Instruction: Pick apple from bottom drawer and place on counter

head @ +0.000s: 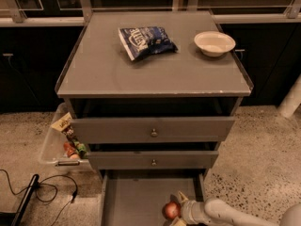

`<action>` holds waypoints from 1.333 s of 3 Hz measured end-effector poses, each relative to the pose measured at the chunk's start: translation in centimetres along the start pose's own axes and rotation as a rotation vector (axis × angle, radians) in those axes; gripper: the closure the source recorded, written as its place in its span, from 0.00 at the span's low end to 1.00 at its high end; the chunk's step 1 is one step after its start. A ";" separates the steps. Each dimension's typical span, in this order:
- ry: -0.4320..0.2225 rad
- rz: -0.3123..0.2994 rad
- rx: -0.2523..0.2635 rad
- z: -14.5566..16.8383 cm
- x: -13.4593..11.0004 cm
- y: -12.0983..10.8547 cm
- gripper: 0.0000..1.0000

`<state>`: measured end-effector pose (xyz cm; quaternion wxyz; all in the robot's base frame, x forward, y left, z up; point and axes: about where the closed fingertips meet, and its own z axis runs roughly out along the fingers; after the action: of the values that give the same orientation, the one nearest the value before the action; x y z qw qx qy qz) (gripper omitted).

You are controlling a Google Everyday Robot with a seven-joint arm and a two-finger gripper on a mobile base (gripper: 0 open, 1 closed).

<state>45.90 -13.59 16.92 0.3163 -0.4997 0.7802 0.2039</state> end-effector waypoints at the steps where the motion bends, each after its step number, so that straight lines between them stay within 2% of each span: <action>1: -0.018 -0.016 0.010 1.0 1.2 -0.2 0.00; 2: -0.031 -0.013 0.008 1.8 1.9 -0.2 0.00; 3: -0.031 -0.013 0.009 1.9 2.0 -0.3 0.19; 4: -0.031 -0.013 0.008 1.9 2.0 -0.3 0.42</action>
Offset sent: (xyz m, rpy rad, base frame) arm 0.0046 -0.0063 -0.0386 0.0341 -0.0323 -0.0039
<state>46.08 -13.79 14.22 0.3318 -0.5000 0.7729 0.2063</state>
